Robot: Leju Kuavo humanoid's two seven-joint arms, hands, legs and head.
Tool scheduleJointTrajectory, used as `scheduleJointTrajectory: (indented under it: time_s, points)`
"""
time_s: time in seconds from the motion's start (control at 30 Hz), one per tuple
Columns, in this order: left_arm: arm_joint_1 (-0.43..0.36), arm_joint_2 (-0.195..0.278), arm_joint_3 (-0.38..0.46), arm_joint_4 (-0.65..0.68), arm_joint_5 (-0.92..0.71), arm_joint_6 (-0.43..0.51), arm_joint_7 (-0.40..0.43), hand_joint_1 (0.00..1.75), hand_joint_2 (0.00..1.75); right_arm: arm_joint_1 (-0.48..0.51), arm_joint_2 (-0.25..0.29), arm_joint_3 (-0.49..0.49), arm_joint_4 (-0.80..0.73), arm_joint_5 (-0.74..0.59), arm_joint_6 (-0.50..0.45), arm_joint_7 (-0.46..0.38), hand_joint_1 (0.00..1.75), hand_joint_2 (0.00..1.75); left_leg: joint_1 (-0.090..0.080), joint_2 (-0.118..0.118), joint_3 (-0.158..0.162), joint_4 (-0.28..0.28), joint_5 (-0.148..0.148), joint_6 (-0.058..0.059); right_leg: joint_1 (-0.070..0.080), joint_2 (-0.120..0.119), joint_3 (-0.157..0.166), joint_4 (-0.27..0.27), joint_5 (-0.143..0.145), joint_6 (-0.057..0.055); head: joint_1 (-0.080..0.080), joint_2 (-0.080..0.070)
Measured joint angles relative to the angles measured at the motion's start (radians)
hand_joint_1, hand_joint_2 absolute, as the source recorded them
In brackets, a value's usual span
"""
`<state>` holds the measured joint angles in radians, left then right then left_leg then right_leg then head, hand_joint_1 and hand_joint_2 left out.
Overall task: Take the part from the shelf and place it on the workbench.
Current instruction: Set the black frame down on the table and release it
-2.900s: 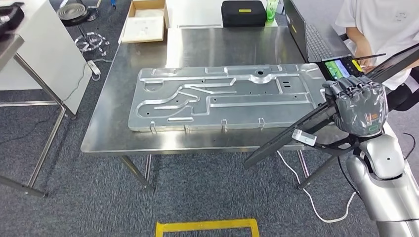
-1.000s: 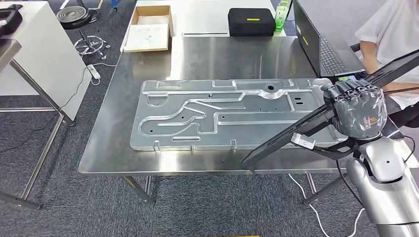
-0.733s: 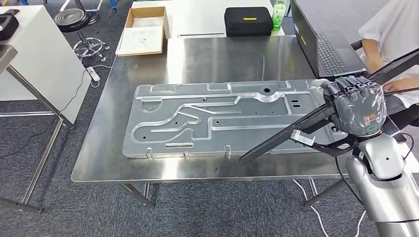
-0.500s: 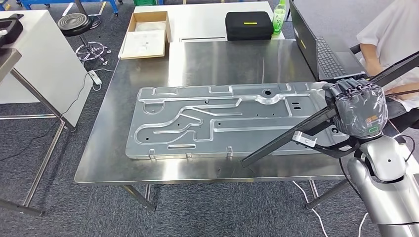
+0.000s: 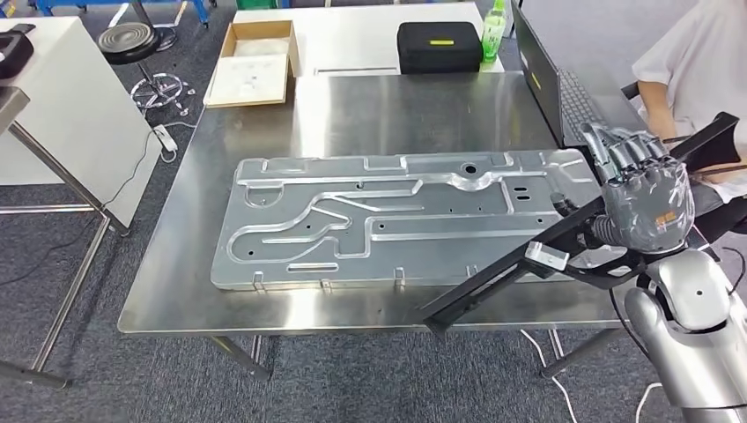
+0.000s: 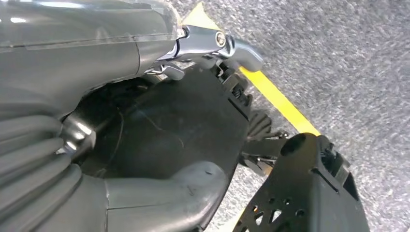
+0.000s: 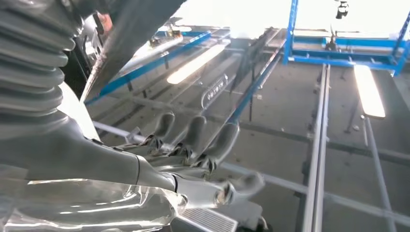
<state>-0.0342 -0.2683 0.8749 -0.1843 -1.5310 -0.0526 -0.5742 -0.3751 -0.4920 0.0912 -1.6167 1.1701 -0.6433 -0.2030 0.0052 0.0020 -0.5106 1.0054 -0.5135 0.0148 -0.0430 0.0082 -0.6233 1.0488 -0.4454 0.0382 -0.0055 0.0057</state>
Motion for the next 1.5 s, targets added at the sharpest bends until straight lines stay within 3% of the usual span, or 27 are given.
scheduleJointTrajectory:
  time_s: [0.07, 0.1, 0.2, 0.23, 0.27, 0.3, 0.33, 0.4, 0.47, 0.53, 0.6, 0.7, 0.73, 0.77, 0.8, 0.83, 0.9, 0.93, 1.0, 1.1, 1.2, 1.23, 1.27, 1.3, 1.4, 1.43, 1.5]
  points:
    - [0.0, 0.006, 0.0, 0.0, 0.0, -0.005, -0.009, 0.0, 0.0, -0.001, 0.0, 0.0, 0.0, 0.015, 0.001, 0.013, 0.0, 0.0, 0.003, 0.0, -0.004, 0.021, -0.018, -0.008, 0.001, -0.001, 0.002, 0.001, -0.005, -0.014, 0.0, 0.0]
    - [-0.002, 0.009, 0.0, 0.0, 0.0, -0.004, -0.012, 0.0, 0.0, -0.002, -0.001, 0.0, 0.0, 0.025, 0.001, 0.021, 0.0, 0.0, 0.004, 0.001, -0.019, 0.057, -0.04, -0.011, 0.001, -0.002, 0.004, 0.0, -0.007, -0.02, 0.0, 0.0]
    - [-0.014, 0.012, -0.001, 0.0, 0.0, 0.001, -0.018, 0.0, 0.0, -0.002, -0.003, -0.002, 0.005, 0.046, 0.0, 0.04, 0.0, 0.0, 0.004, 0.002, -0.116, 0.253, -0.122, -0.015, 0.008, -0.006, 0.009, 0.0, -0.012, -0.03, -0.001, 0.0]
    - [-0.019, 0.012, -0.001, 0.0, 0.0, 0.002, -0.018, 0.0, 0.0, -0.001, -0.004, -0.003, 0.008, 0.051, 0.0, 0.046, 0.0, 0.0, 0.003, 0.002, -0.141, 0.296, -0.127, -0.012, 0.012, -0.006, 0.011, 0.0, -0.015, -0.033, -0.001, 0.0]
    - [-0.021, 0.013, -0.001, 0.0, 0.0, 0.004, -0.018, 0.0, 0.0, 0.001, -0.007, -0.006, 0.011, 0.055, 0.001, 0.053, 0.0, 0.0, 0.002, 0.002, -0.148, 0.303, -0.112, -0.006, 0.016, -0.006, 0.014, 0.001, -0.017, -0.035, -0.001, 0.0]
    - [-0.02, 0.013, -0.001, 0.0, 0.0, 0.007, -0.017, 0.0, 0.0, 0.004, -0.012, -0.012, 0.014, 0.06, 0.001, 0.062, 0.0, 0.0, -0.002, 0.001, -0.137, 0.269, -0.077, 0.003, 0.02, -0.005, 0.019, 0.0, -0.02, -0.037, -0.001, 0.0]
    - [-0.016, 0.013, -0.001, 0.0, 0.0, 0.01, -0.017, 0.0, 0.0, 0.008, -0.02, -0.022, 0.019, 0.069, 0.004, 0.073, 0.0, 0.0, -0.007, 0.0, -0.113, 0.204, -0.032, 0.017, 0.024, -0.004, 0.025, 0.0, -0.023, -0.038, -0.001, 0.0]
    - [-0.007, 0.016, -0.001, 0.0, -0.001, 0.018, -0.014, 0.0, 0.0, 0.021, -0.047, -0.059, 0.038, 0.113, 0.007, 0.109, 0.0, 0.0, -0.017, -0.003, -0.067, 0.089, 0.028, 0.045, 0.029, -0.005, 0.033, -0.004, -0.026, -0.035, 0.0, 0.0]
    - [-0.002, 0.02, -0.001, 0.0, -0.002, 0.026, -0.012, 0.0, 0.0, 0.042, -0.083, -0.113, 0.065, 0.191, -0.001, 0.155, 0.0, 0.0, -0.023, -0.005, -0.049, 0.041, 0.033, 0.059, 0.027, -0.009, 0.033, -0.009, -0.025, -0.025, -0.001, 0.0]
    - [0.003, 0.02, -0.001, 0.0, -0.002, 0.032, -0.01, 0.0, 0.0, 0.07, -0.125, -0.178, 0.094, 0.254, -0.01, 0.175, 0.0, 0.0, -0.022, -0.007, -0.041, 0.012, 0.036, 0.059, 0.024, -0.016, 0.033, -0.015, -0.022, -0.011, -0.001, 0.0]
    - [0.009, 0.02, -0.001, 0.0, -0.002, 0.038, -0.009, 0.0, 0.0, 0.09, -0.159, -0.241, 0.124, 0.281, -0.008, 0.177, 0.0, 0.0, -0.017, -0.008, -0.032, -0.013, 0.047, 0.058, 0.023, -0.017, 0.021, 0.01, -0.042, -0.002, 0.0, 0.0]
    - [0.011, 0.02, -0.001, 0.0, -0.002, 0.042, -0.009, 0.0, 0.0, 0.106, -0.181, -0.301, 0.158, 0.3, -0.001, 0.185, 0.0, 0.0, -0.016, -0.002, -0.028, -0.021, 0.051, 0.061, 0.021, -0.013, -0.064, 0.17, -0.119, 0.008, 0.0, 0.0]
    - [0.011, 0.02, -0.001, 0.0, -0.002, 0.044, -0.009, 0.0, 0.0, 0.116, -0.185, -0.312, 0.168, 0.312, 0.003, 0.192, 0.0, 0.0, -0.017, 0.0, -0.028, -0.02, 0.049, 0.061, 0.019, -0.012, -0.089, 0.214, -0.129, 0.012, 0.0, 0.0]
    - [0.012, 0.02, -0.001, 0.0, -0.002, 0.046, -0.009, 0.0, 0.0, 0.126, -0.188, -0.321, 0.179, 0.325, 0.008, 0.202, 0.0, 0.0, -0.017, 0.001, -0.028, -0.018, 0.047, 0.061, 0.018, -0.012, -0.099, 0.227, -0.12, 0.016, 0.0, 0.0]
    - [0.012, 0.02, -0.001, 0.0, -0.002, 0.048, -0.01, 0.0, 0.0, 0.136, -0.192, -0.33, 0.19, 0.338, 0.013, 0.214, 0.0, 0.0, -0.017, 0.002, -0.027, -0.014, 0.044, 0.06, 0.016, -0.013, -0.09, 0.202, -0.093, 0.018, 0.0, 0.0]
    - [0.012, 0.02, -0.001, 0.0, -0.002, 0.05, -0.01, 0.0, 0.0, 0.142, -0.198, -0.341, 0.201, 0.347, 0.015, 0.226, 0.0, 0.0, -0.017, 0.001, -0.027, -0.009, 0.039, 0.058, 0.013, -0.013, -0.064, 0.143, -0.054, 0.02, 0.0, 0.0]
    - [0.012, 0.019, -0.001, 0.0, -0.003, 0.053, -0.01, 0.0, 0.0, 0.145, -0.21, -0.364, 0.222, 0.356, 0.015, 0.24, 0.0, 0.0, -0.02, 0.0, -0.029, 0.005, 0.028, 0.051, 0.014, -0.013, -0.009, 0.029, -0.007, 0.016, 0.0, 0.0]
    - [0.013, 0.019, -0.001, 0.0, -0.002, 0.055, -0.01, 0.0, 0.0, 0.147, -0.216, -0.373, 0.23, 0.357, 0.015, 0.242, 0.0, 0.0, -0.022, -0.001, -0.031, 0.011, 0.023, 0.047, 0.017, -0.013, 0.005, -0.003, 0.0, 0.011, 0.0, 0.0]
    - [0.013, 0.019, -0.001, 0.0, -0.003, 0.055, -0.01, 0.0, 0.0, 0.151, -0.225, -0.383, 0.242, 0.358, 0.015, 0.245, 0.0, 0.0, -0.025, -0.001, -0.032, 0.014, 0.018, 0.04, 0.021, -0.01, 0.007, -0.011, -0.004, -0.001, 0.0, 0.0]
    - [0.012, 0.019, -0.001, 0.0, -0.003, 0.056, -0.01, 0.0, 0.0, 0.153, -0.232, -0.392, 0.253, 0.358, 0.015, 0.246, 0.0, 0.0, -0.025, 0.0, -0.041, 0.043, -0.009, 0.025, 0.011, -0.009, 0.013, -0.016, -0.006, -0.016, 0.0, 0.0]
    - [0.009, 0.02, -0.001, 0.0, -0.002, 0.059, -0.012, 0.0, 0.0, 0.152, -0.237, -0.396, 0.258, 0.359, 0.027, 0.246, 0.0, 0.0, -0.017, -0.002, -0.123, 0.216, -0.095, 0.01, 0.008, -0.01, 0.016, -0.018, -0.008, -0.025, -0.001, 0.0]
    - [0.007, 0.021, -0.001, 0.0, -0.002, 0.061, -0.013, 0.0, 0.0, 0.152, -0.238, -0.396, 0.259, 0.359, 0.036, 0.245, 0.0, 0.0, -0.015, -0.002, -0.153, 0.275, -0.113, 0.007, 0.008, -0.011, 0.016, -0.017, -0.009, -0.025, -0.001, 0.0]
    - [0.005, 0.022, -0.001, 0.0, -0.002, 0.061, -0.013, 0.0, 0.0, 0.151, -0.239, -0.395, 0.261, 0.359, 0.043, 0.245, 0.0, 0.0, -0.014, -0.002, -0.17, 0.303, -0.112, 0.006, 0.008, -0.011, 0.017, -0.017, -0.009, -0.026, -0.001, 0.0]
    - [0.004, 0.022, -0.001, 0.0, -0.002, 0.061, -0.013, 0.0, 0.0, 0.15, -0.239, -0.394, 0.262, 0.36, 0.046, 0.244, 0.0, 0.0, -0.013, -0.002, -0.168, 0.292, -0.089, 0.007, 0.008, -0.01, 0.019, -0.017, -0.01, -0.025, -0.001, 0.0]
    - [0.007, 0.02, -0.001, 0.0, -0.001, 0.065, -0.009, 0.0, 0.0, 0.146, -0.242, -0.393, 0.265, 0.36, 0.038, 0.247, 0.0, 0.0, -0.014, -0.003, -0.087, 0.098, 0.018, 0.019, 0.009, -0.007, 0.026, -0.016, -0.014, -0.019, -0.001, 0.0]
    - [0.009, 0.018, -0.001, 0.0, 0.0, 0.068, -0.007, 0.0, 0.0, 0.144, -0.243, -0.393, 0.265, 0.36, 0.036, 0.247, 0.0, 0.0, -0.015, -0.003, -0.067, 0.05, 0.033, 0.023, 0.011, -0.006, 0.026, -0.017, -0.014, -0.015, 0.0, 0.0]
    - [0.011, 0.016, -0.001, 0.0, 0.0, 0.068, -0.009, 0.0, 0.0, 0.14, -0.245, -0.392, 0.266, 0.358, 0.035, 0.244, 0.0, 0.0, -0.019, -0.005, -0.056, 0.022, 0.034, 0.028, 0.012, -0.006, 0.024, -0.019, -0.011, -0.003, 0.0, 0.0]
